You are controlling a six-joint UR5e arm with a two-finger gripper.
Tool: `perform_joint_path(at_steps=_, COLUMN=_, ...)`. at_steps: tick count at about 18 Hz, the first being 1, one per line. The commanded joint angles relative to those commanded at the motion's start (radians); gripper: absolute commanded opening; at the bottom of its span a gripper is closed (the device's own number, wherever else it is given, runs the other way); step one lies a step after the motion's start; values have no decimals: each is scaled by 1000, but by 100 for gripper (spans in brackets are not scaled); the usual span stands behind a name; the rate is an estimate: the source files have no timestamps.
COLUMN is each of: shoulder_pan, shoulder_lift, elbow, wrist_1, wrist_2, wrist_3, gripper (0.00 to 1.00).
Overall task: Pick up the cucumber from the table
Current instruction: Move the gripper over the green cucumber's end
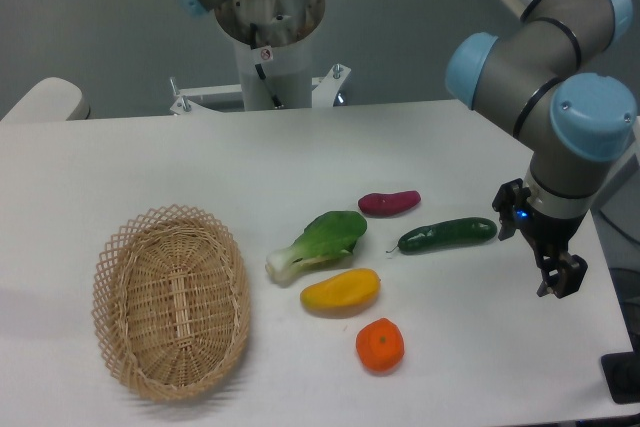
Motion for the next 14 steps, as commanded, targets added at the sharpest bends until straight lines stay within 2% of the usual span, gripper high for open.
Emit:
perform_joint_path(at_steps=6, shoulder_pan=-2, shoulder_lift=0, elbow=-20, wrist_1=14, wrist_2=0, wrist_3=0, gripper=99)
perform_joint_path(at_steps=10, shoulder_pan=0, shoulder_lift=3, elbow=-61, wrist_1=20, wrist_2=11, wrist_3=34, gripper=99)
perform_joint_path(at_steps=14, shoulder_pan=-2, shoulder_lift=3, elbow=-103, wrist_1=25, wrist_2=72, wrist_3=52, gripper=99)
